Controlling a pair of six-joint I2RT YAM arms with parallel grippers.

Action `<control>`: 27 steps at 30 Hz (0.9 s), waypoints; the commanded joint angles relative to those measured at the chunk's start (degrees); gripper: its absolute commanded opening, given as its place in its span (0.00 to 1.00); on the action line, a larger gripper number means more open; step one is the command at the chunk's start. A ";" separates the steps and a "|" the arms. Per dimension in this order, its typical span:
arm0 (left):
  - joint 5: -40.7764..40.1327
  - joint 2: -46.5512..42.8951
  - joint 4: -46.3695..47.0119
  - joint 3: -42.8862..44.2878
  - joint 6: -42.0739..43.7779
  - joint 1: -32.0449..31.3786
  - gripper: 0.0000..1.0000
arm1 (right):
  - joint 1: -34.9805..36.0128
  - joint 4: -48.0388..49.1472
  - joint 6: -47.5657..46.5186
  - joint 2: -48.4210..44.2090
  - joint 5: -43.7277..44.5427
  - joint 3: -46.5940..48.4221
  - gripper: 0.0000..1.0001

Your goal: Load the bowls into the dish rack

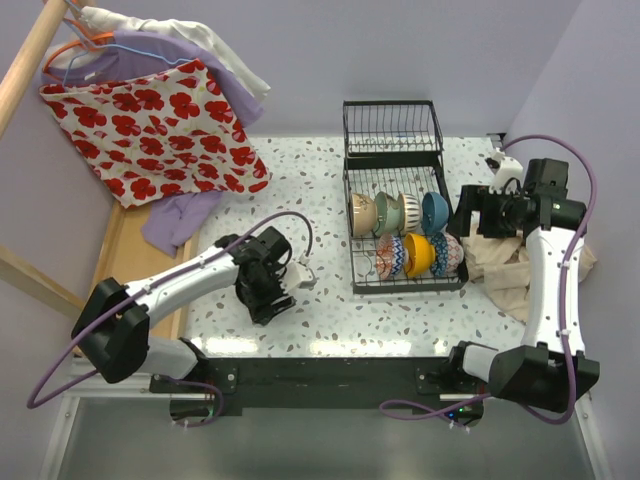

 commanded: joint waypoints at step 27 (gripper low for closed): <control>39.05 2.26 18.29 28.39 -17.77 0.34 0.00 | -0.09 -4.60 0.82 0.97 3.27 6.34 0.84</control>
